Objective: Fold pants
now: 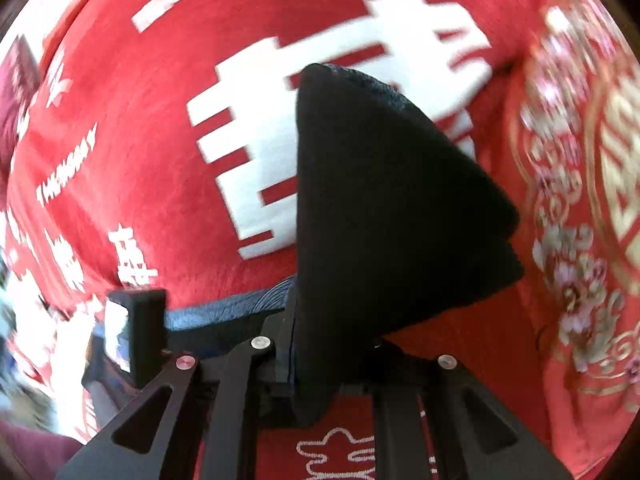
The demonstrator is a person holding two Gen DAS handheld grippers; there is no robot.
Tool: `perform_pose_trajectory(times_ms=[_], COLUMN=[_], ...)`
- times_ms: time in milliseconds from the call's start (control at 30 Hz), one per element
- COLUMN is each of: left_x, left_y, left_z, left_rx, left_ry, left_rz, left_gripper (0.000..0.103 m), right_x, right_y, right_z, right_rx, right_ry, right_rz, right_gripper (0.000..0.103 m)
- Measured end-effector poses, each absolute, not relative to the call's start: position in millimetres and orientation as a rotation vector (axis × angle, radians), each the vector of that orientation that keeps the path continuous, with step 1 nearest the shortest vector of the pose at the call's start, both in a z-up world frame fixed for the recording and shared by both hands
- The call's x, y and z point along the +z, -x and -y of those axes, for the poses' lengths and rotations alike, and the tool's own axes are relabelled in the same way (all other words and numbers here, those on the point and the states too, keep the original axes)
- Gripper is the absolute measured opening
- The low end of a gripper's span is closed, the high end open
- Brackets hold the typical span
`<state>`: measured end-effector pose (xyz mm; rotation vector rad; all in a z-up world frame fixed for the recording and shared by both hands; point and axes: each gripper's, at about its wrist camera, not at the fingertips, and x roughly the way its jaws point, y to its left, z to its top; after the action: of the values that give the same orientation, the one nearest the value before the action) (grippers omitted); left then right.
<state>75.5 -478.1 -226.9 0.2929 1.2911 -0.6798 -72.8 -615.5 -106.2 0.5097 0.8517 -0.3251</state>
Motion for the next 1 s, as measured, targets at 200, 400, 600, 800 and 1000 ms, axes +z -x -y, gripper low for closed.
perform_pose_trajectory(times_ms=[200, 400, 600, 800, 1000], left_x=[-204, -206, -217, -206, -190], left_y=[-109, -150, -169, -152, -136], left_z=[384, 271, 212, 211, 279], left_rx=[-0.607, -0.444, -0.352, -0.442, -0.653], left_ry=[-0.246, -0.236, -0.231, -0.139, -0.139], left_rz=[-1.290, -1.313, -1.342, -1.362, -1.358], left_gripper=[0.082, 0.090, 0.090, 0.090, 0.090], right_x=[-100, -146, -222, -169, -192], right_y=[34, -28, -37, -8, 22], right_z=[529, 400, 290, 325, 443], right_rx=[-0.293, -0.276, -0.239, -0.041, -0.095], right_ry=[-0.313, -0.013, 0.405, -0.136, -0.887], right_rz=[-0.910, -1.058, -1.240, -1.169, -1.087], right_gripper=[0.019, 0.035, 0.052, 0.056, 0.056])
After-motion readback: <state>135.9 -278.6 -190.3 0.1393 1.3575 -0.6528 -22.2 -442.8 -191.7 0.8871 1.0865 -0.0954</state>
